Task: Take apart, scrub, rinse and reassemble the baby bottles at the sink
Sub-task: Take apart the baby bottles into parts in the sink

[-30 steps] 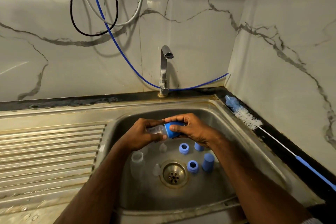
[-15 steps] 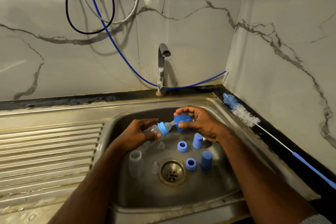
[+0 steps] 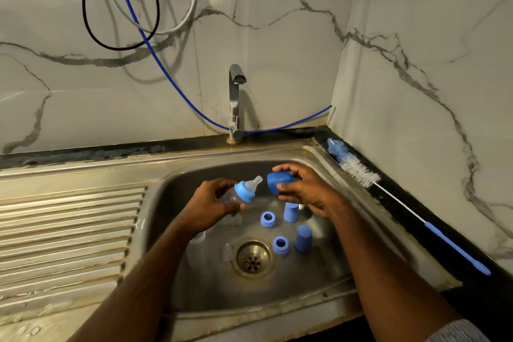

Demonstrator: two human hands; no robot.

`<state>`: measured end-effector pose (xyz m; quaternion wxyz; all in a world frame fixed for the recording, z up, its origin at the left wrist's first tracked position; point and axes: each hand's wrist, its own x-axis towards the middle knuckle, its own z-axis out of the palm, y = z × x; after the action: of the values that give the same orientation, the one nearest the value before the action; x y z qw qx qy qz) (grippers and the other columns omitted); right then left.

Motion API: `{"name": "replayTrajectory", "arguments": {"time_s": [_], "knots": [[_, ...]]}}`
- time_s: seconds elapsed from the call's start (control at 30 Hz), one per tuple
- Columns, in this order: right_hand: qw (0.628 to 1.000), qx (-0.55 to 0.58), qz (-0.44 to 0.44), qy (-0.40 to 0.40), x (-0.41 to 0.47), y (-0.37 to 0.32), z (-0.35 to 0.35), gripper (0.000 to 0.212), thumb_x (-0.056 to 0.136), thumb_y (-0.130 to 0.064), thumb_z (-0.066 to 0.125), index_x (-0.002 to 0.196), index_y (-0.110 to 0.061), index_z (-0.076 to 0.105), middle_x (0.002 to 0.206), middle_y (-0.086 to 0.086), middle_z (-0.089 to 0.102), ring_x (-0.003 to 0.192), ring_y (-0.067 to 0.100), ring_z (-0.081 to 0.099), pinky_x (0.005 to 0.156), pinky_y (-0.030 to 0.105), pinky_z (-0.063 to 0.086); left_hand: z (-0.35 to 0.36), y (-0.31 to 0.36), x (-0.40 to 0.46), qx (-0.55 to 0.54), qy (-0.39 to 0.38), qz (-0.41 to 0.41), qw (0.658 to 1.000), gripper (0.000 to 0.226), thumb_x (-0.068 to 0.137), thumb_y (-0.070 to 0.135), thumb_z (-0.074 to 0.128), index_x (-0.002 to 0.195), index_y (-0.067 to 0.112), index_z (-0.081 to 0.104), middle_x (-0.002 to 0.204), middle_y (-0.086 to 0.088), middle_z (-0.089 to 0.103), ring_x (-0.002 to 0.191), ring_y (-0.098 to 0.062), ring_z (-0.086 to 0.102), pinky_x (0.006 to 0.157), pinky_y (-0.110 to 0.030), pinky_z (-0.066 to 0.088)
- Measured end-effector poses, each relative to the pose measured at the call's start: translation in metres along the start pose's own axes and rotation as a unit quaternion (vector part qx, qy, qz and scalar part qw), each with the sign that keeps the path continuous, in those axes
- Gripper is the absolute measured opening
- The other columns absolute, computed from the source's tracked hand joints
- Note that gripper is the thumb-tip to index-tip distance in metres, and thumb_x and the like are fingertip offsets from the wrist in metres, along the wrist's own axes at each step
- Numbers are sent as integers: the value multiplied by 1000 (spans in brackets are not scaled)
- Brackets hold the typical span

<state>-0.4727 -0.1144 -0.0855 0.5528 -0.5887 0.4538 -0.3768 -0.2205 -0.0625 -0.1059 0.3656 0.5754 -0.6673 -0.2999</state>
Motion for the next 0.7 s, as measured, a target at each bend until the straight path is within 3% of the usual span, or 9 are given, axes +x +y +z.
{"name": "replayTrajectory", "arguments": {"time_s": [0.07, 0.13, 0.2, 0.27, 0.33, 0.43, 0.5, 0.57, 0.7], "knots": [[998, -62, 15, 15, -6, 2, 0, 40, 88, 6, 66, 115, -23, 69, 122, 3, 60, 106, 22, 66, 81, 37, 62, 9, 6, -3, -17, -1, 1, 1000, 51, 77, 32, 87, 122, 30, 64, 110, 9, 70, 102, -11, 68, 90, -30, 56], [989, -146, 22, 25, -14, 6, -1, 41, 85, 4, 70, 116, -23, 68, 112, 1, 62, 93, 17, 66, 62, 30, 60, 17, 15, -7, -25, 13, 4, 1000, 52, 78, 33, 86, 124, 31, 61, 112, 11, 68, 104, -9, 65, 88, -23, 52], [971, -236, 26, 27, -24, 11, -6, 44, 78, 0, 79, 115, -20, 67, 103, 0, 65, 86, 16, 64, 48, 20, 49, 21, 26, -12, -43, 36, 5, 998, 54, 78, 32, 86, 126, 29, 61, 111, 12, 67, 103, -5, 63, 84, -18, 47], [949, -313, 43, 26, -33, 19, -15, 43, 69, -3, 86, 105, -19, 69, 99, 2, 68, 84, 16, 64, 48, 17, 45, 22, 34, -14, -69, 58, -6, 996, 54, 76, 31, 87, 124, 28, 62, 110, 12, 68, 101, -3, 64, 84, -19, 49], [926, -368, 84, 22, -42, 25, -22, 37, 64, -8, 88, 91, -24, 68, 95, 2, 71, 78, 17, 66, 48, 23, 49, 23, 37, -11, -94, 81, -32, 992, 53, 73, 28, 90, 119, 29, 63, 111, 8, 69, 103, -9, 66, 91, -30, 54], [879, -460, 124, -10, -50, 30, -26, 35, 57, -16, 92, 77, -25, 66, 86, 2, 72, 79, 26, 72, 62, 36, 58, 33, 39, -6, -112, 104, -78, 985, 47, 70, 24, 92, 104, 33, 60, 108, 4, 68, 103, -19, 66, 95, -45, 56], [851, -505, 139, -40, -52, 33, -24, 35, 52, -19, 94, 74, -26, 67, 82, -3, 71, 79, 25, 72, 68, 34, 58, 42, 37, -6, -93, 97, -79, 988, 46, 70, 23, 92, 96, 35, 57, 102, 6, 65, 102, -21, 65, 95, -47, 56], [824, -541, 152, -65, -52, 35, -22, 41, 50, -19, 97, 82, -25, 71, 88, -4, 69, 81, 21, 69, 75, 32, 59, 47, 32, -6, -67, 68, -76, 993, 47, 69, 23, 93, 101, 31, 58, 104, 5, 65, 103, -22, 65, 94, -44, 56], [770, -603, 178, -104, -51, 34, -15, 58, 56, -18, 97, 108, -23, 73, 119, 5, 63, 101, 26, 67, 90, 42, 58, 47, 25, -2, -57, 37, -69, 995, 54, 69, 26, 94, 113, 21, 62, 108, 2, 66, 102, -18, 64, 87, -35, 55]]}}
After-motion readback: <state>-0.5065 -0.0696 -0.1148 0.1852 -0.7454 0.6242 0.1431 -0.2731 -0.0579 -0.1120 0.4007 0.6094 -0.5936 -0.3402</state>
